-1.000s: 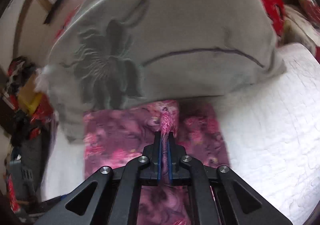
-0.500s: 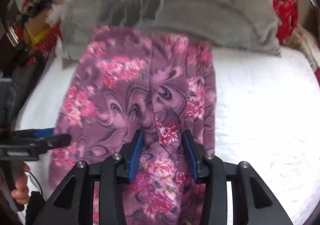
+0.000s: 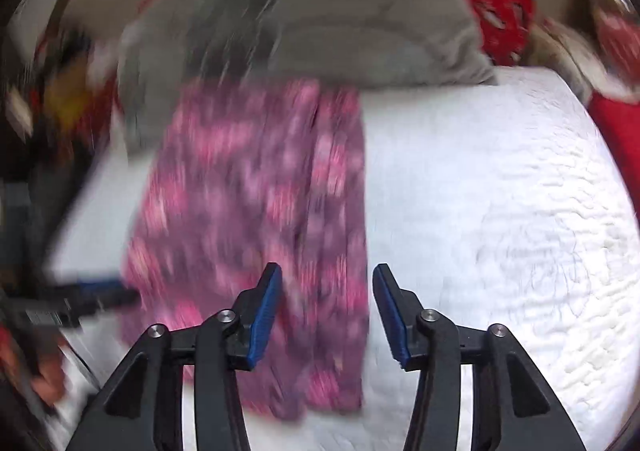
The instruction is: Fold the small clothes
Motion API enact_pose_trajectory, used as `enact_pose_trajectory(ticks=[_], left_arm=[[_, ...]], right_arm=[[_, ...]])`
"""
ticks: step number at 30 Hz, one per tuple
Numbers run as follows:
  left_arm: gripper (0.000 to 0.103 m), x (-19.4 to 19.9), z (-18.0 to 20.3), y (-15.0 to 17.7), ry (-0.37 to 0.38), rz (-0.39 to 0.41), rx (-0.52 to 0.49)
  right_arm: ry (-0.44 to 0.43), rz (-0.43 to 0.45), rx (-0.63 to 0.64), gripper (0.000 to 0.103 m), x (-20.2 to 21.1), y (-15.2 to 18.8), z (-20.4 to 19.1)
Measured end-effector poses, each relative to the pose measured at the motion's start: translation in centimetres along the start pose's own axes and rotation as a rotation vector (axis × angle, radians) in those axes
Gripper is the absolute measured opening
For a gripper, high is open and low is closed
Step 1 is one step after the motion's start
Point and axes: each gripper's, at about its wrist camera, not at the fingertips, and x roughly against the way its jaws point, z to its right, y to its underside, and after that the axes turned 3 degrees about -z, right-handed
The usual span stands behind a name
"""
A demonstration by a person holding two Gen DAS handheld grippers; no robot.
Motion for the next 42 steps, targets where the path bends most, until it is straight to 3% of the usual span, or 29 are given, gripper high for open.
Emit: enact_pose_trajectory(ticks=[5, 8, 10, 11, 14, 16, 18, 19, 20, 21, 23, 27, 29, 36, 42], left_arm=[[0.087, -1.2, -3.5, -3.8, 0.169, -0.054, 0.162], [0.088, -2.0, -4.3, -4.5, 0.241, -0.065, 0.196], [0.089, -3.0, -2.4, -6.7, 0.266, -0.065, 0.183], [0.089, -4.4, -0.9, -7.8, 0.281, -0.07, 0.173], [0.09, -5.7, 0.2, -8.7, 0.298, -0.08, 0.181], [0.089, -6.3, 0.8, -9.0, 0.294, -0.074, 0.199], [0.068, -6.3, 1.1, -8.9, 0.241, -0.053, 0.213], [0.047, -6.2, 1.4, -9.0, 0.19, -0.047, 0.201], [0.039, -6.4, 1.8, -9.1, 0.16, -0.044, 0.185], [0.035, -6.2, 2.1, -9.0, 0.137, -0.031, 0.17], [0.026, -5.7, 2.8, -8.8, 0.117, -0.006, 0.15], [0.025, -3.4, 4.7, -7.7, 0.054, 0.044, 0.096], [0.025, -1.9, 4.9, -7.1, 0.039, 0.07, 0.081], [0.025, 1.3, 5.4, -3.7, 0.0, 0.133, 0.059], [0.025, 3.6, 1.8, -0.2, -0.026, 0.127, 0.077]], right_arm=[[-0.052, -0.011, -0.147, 0.065, -3.8, -3.2, 1.4], [-0.212, -0.038, -0.223, 0.066, -6.2, -3.9, 2.0], [-0.365, -0.064, -0.249, 0.065, -7.1, -4.1, 1.8], [-0.401, -0.089, -0.243, 0.066, -7.7, -4.3, 1.4], [-0.315, -0.095, -0.119, 0.066, -8.6, -4.7, -0.6], [-0.27, -0.082, -0.102, 0.063, -8.7, -5.0, -1.3], [-0.222, -0.054, -0.091, 0.051, -8.3, -4.9, -2.0], [-0.203, -0.039, -0.063, 0.046, -8.0, -4.7, -2.7], [-0.167, -0.017, -0.028, 0.039, -7.6, -4.5, -3.6], [-0.143, -0.004, -0.001, 0.032, -7.1, -4.3, -4.3], [-0.089, 0.019, 0.043, 0.029, -6.0, -4.0, -5.8], [-0.014, 0.055, 0.131, 0.028, -3.5, -3.4, -9.1], [0.0, 0.077, 0.165, 0.028, -2.3, -3.6, -8.9], [-0.053, 0.112, 0.167, 0.028, -0.3, -3.2, -8.7], [-0.071, 0.083, 0.19, 0.028, -0.6, -2.6, -10.1]])
